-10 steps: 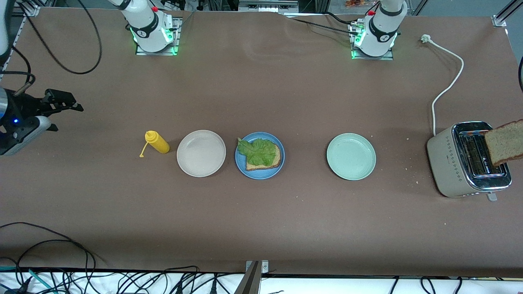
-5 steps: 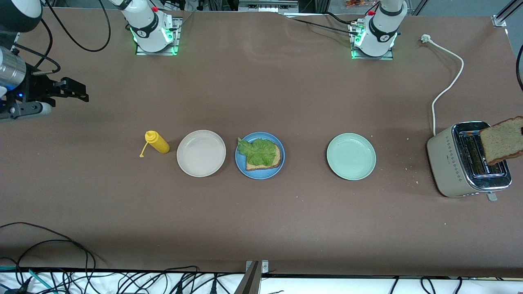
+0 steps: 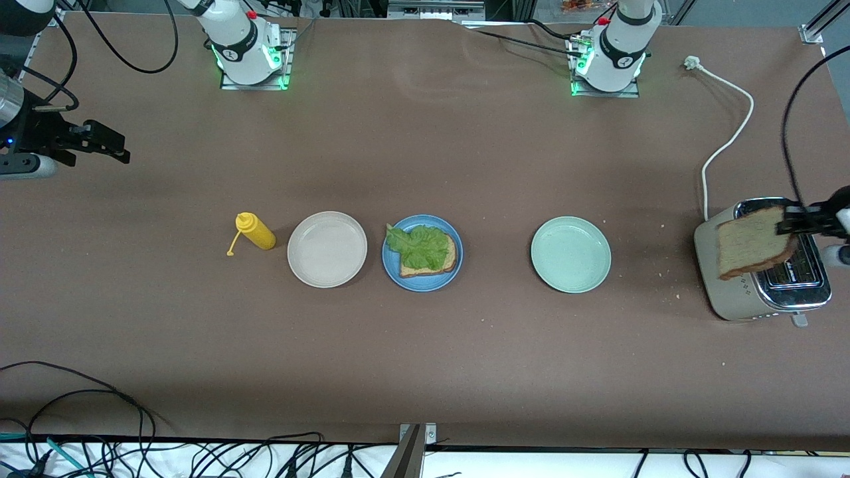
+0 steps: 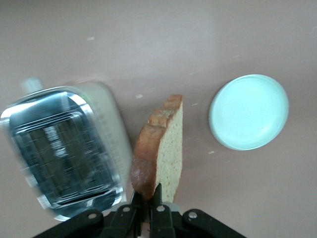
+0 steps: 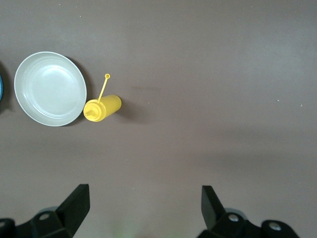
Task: Make sandwich in blue plate with both arms
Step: 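Carry the bread slice with the left gripper over the lettuce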
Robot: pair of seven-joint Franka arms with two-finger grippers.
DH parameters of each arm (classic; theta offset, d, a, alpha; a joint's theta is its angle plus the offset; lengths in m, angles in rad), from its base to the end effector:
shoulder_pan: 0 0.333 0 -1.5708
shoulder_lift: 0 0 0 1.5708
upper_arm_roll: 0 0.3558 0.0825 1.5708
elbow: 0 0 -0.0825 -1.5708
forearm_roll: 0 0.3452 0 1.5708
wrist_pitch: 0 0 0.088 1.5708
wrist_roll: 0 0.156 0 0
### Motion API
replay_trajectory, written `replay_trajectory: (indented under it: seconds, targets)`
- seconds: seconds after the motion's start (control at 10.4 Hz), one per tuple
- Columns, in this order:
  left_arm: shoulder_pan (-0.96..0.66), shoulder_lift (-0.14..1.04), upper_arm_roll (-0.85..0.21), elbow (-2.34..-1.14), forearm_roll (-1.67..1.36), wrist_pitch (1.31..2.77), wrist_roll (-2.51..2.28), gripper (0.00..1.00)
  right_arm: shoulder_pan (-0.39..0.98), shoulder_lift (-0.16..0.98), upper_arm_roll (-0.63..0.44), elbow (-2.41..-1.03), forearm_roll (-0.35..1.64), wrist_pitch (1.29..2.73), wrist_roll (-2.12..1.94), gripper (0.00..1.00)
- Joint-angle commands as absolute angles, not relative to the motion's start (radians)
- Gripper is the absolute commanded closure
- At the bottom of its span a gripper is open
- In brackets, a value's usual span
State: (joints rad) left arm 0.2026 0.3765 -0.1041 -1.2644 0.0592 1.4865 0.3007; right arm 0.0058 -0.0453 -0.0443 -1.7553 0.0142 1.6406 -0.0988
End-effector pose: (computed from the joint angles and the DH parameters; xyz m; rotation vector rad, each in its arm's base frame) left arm 0.6150 0.0824 0.5249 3.1071 -0.3077 -0.2403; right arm 0.4963 -0.0174 0.5642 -3.1176 -0.0919 0.1064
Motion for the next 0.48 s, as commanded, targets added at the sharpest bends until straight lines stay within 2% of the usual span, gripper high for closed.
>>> replay_trajectory:
  seconds: [0.0,0.38]
  targets:
    - [0.109,0.383,-0.095,-1.317,-0.093,1.506,0.171,1.0,0.009,-0.077,-0.028,-1.734,-0.018,1.588,0.033,0.0]
    - [-0.113,0.412,-0.095,-1.364,-0.245,1.561,-0.17,1.0,0.029,-0.037,-0.032,-1.683,-0.035,1.583,0.035,0.0]
